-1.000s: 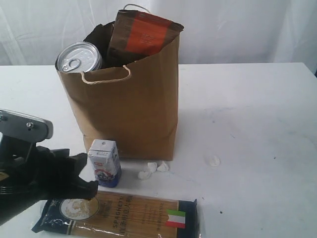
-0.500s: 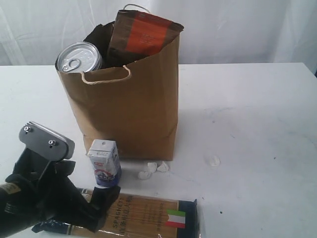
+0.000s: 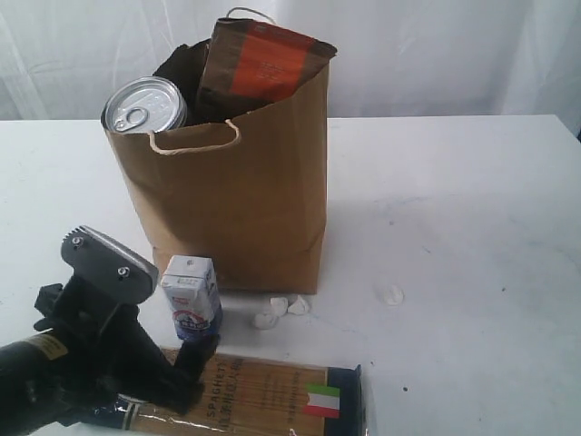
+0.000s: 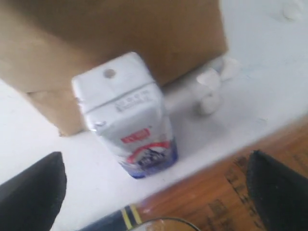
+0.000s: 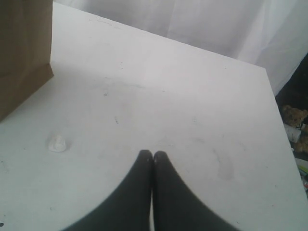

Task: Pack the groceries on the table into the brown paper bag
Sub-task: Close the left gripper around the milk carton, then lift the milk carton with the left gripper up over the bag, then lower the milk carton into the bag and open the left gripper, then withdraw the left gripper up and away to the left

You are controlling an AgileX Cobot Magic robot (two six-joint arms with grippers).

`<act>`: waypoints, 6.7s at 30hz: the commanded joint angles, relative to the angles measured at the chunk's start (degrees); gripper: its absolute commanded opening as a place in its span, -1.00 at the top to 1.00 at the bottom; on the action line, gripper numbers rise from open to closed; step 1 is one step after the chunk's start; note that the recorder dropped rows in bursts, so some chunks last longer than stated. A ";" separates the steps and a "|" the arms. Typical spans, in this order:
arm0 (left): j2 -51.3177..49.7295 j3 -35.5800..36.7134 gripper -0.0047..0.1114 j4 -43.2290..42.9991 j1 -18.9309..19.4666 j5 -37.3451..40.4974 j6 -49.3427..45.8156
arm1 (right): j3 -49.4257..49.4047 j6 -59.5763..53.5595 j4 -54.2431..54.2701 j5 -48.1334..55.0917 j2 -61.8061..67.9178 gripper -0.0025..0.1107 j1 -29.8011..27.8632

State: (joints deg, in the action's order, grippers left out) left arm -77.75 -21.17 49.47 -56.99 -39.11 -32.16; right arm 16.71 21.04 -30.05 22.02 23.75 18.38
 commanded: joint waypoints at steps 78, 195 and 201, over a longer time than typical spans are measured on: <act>-15.77 -8.89 0.51 2.87 -0.27 -29.59 10.26 | -0.17 3.73 -0.17 -0.52 -0.22 0.96 -0.18; 7.11 -33.54 0.92 17.05 53.34 36.27 -55.60 | -0.17 5.18 2.17 1.61 -0.12 0.96 -0.18; 6.40 -33.54 0.92 27.42 65.91 55.98 -37.47 | -0.17 5.16 2.17 0.68 -0.12 0.96 -0.18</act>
State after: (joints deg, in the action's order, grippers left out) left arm -71.55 -54.44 71.82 5.00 7.70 -77.68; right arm 16.71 25.97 -27.92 23.91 23.75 18.38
